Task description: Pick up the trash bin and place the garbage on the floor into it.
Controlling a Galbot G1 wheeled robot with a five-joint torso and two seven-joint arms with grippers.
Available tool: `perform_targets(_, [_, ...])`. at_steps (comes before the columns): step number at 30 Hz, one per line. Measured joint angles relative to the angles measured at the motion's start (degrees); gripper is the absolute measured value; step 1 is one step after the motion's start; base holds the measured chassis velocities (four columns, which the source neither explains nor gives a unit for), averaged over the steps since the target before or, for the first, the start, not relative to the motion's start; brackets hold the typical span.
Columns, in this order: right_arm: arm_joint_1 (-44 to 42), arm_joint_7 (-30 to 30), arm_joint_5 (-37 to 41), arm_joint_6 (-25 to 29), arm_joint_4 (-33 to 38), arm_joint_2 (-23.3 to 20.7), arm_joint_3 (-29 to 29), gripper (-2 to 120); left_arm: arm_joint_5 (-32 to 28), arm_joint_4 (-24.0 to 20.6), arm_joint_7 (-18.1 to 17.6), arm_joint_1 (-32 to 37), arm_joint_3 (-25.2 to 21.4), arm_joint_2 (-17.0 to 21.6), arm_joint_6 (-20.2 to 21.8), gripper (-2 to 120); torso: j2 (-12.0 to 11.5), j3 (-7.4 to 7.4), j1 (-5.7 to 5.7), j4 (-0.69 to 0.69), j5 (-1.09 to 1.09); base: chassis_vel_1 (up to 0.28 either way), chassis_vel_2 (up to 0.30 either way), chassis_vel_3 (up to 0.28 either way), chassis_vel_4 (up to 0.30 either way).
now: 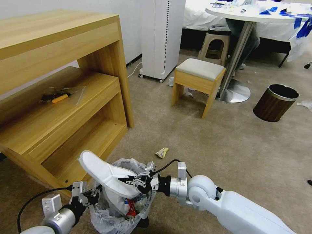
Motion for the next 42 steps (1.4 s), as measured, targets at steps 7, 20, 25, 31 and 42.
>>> perform_targets(7, [1.8, 0.3, -0.2, 0.1, -1.9, 1.4, -1.6, 0, -0.1, 0.0, 0.0, -0.1, 0.0, 0.1, 0.0, 0, 0.0, 0.00, 0.00, 0.00, 0.00, 0.000, 0.000, 0.000, 0.000])
perform_targets(20, [1.6, 3.1, -1.9, 0.6, -2.6, 1.5, -2.7, 24, -0.5, 0.0, 0.2, -0.2, -0.2, 0.6, 0.0, 0, 0.0, 0.00, 0.00, 0.00, 0.00, 0.000, 0.000, 0.000, 0.000])
perform_targets(25, [1.0, 4.5, -2.6, 0.9, -1.1, 0.8, -2.5, 43, -0.7, 0.1, 0.3, -0.5, -0.1, 0.8, 0.0, 0, 0.0, 0.00, 0.00, 0.00, 0.00, 0.000, 0.000, 0.000, 0.000])
perform_targets(31, [-0.8, 6.8, -3.2, 1.0, 1.1, 0.3, -1.7, 67, -0.8, 0.8, -0.3, -1.0, -0.3, 1.7, 0.1, 0, 0.0, 0.00, 0.00, 0.00, 0.00, 0.000, 0.000, 0.000, 0.000])
perform_targets(42, [-1.7, 9.5, -4.0, 1.3, 3.8, 0.1, -1.3, 99, -1.5, 1.5, -1.1, -1.4, -0.4, 2.7, 0.4, 0, 0.0, 0.00, 0.00, 0.00, 0.00, 0.000, 0.000, 0.000, 0.000])
